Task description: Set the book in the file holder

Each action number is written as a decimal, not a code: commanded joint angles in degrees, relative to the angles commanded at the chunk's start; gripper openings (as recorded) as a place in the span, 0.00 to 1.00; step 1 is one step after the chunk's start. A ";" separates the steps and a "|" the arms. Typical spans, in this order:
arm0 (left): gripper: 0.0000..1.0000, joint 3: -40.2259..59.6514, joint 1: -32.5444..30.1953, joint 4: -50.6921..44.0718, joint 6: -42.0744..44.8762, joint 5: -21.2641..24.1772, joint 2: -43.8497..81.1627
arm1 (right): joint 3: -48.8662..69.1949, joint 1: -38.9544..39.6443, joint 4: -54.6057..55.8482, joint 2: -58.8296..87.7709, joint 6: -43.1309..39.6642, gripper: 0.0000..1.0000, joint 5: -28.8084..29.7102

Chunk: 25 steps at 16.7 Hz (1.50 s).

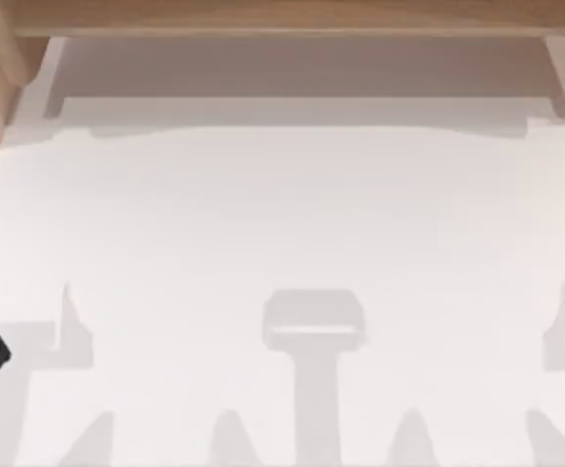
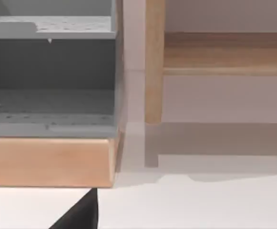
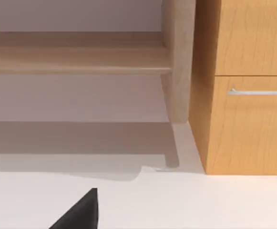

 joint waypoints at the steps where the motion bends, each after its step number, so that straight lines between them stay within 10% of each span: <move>1: 1.00 0.00 0.00 0.00 0.00 0.00 0.00 | 0.00 0.00 0.00 0.00 0.00 1.00 0.00; 9: 1.00 16.70 -5.41 -1.25 0.06 -4.94 16.55 | 0.00 0.00 0.00 0.00 0.00 1.00 0.00; 25: 1.00 110.19 -29.47 -7.03 0.51 -27.49 101.58 | 0.00 0.00 0.00 0.00 0.00 1.00 0.00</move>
